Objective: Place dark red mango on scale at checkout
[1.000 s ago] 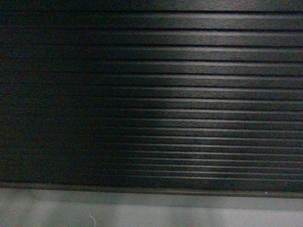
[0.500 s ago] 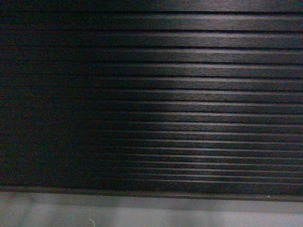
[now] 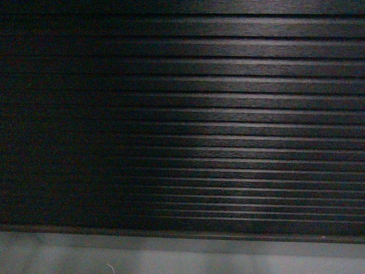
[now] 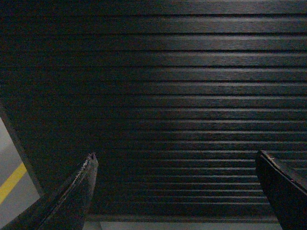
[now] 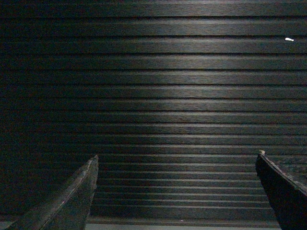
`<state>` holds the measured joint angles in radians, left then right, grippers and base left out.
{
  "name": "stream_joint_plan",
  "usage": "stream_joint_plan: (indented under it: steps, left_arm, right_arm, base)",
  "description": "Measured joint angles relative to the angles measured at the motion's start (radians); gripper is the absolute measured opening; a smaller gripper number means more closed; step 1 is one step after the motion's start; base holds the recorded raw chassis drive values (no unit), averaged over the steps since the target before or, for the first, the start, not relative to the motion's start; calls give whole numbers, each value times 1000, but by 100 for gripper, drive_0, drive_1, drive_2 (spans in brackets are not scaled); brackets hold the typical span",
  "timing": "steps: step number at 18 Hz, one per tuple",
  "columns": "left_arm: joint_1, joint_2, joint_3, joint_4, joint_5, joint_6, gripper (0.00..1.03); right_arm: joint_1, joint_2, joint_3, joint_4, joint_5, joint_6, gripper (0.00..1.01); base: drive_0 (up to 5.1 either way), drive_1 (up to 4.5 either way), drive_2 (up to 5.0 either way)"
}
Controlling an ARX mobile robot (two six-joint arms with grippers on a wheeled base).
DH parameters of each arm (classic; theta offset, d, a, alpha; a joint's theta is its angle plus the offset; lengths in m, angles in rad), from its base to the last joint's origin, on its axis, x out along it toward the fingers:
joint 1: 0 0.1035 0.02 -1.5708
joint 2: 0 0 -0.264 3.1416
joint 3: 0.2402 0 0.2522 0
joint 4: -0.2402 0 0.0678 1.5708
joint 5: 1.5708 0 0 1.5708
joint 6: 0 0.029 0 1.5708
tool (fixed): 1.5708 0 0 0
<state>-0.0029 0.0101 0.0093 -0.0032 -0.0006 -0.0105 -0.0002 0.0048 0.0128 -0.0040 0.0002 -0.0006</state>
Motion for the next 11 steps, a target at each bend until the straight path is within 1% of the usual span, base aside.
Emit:
stream_joint_plan:
  steps: [11]
  left_arm:
    - [0, 0, 0, 0, -2, 2, 98]
  right_arm:
    - [0, 0, 0, 0, -1, -1, 98]
  base:
    - [0, 0, 0]
